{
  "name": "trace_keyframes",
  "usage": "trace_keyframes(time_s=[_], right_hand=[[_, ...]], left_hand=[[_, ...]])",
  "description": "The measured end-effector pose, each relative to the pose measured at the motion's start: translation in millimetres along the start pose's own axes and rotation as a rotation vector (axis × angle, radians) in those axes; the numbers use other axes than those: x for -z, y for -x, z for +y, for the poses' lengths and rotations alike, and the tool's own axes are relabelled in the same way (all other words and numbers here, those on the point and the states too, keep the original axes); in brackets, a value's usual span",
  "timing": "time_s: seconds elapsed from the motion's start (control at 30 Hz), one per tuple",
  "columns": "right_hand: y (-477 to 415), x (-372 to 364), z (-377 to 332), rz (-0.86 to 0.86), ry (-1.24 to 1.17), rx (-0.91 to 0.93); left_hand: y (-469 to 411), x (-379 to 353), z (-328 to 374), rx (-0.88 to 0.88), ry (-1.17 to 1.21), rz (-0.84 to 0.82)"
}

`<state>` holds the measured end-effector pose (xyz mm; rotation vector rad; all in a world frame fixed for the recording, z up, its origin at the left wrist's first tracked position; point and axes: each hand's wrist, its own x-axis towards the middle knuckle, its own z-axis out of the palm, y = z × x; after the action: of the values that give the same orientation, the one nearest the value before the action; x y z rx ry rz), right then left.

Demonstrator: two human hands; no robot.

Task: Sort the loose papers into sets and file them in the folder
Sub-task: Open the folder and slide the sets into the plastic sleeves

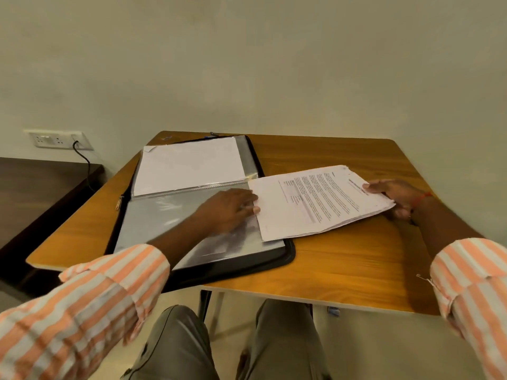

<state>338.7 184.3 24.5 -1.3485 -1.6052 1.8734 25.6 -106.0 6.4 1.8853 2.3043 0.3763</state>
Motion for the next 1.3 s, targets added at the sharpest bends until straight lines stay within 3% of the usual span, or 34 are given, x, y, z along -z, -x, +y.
trace_keyframes(time_s=[0.23,0.53,0.6,0.7,0.9,1.07,1.3], right_hand=[[0.9,-3.0,0.5,0.008,0.315,0.111],[9.3,-29.6,10.5,-0.164,0.105,0.090],[9.7,-40.3,12.7,-0.101,0.058,0.132],[11.2,-65.1,17.1,0.023,0.196,0.216],[13.7,-118.3,28.7,0.041,0.379,0.318],[16.3,-127.7,37.7,0.372,0.352,0.398],[35.9,-188.2,37.8,0.288,0.373,0.428]], left_hand=[[39.8,-23.2,17.6,-0.031,-0.198,-0.060],[39.0,-25.8,29.4,-0.047,-0.168,-0.121],[41.2,-27.5,31.2,-0.044,-0.158,-0.112],[41.0,-29.4,34.0,-0.032,-0.146,-0.110],[42.7,-29.3,36.0,-0.027,-0.133,-0.103],[48.0,-32.3,35.0,0.016,-0.160,-0.043],[55.4,-31.3,38.7,0.040,-0.164,0.003]])
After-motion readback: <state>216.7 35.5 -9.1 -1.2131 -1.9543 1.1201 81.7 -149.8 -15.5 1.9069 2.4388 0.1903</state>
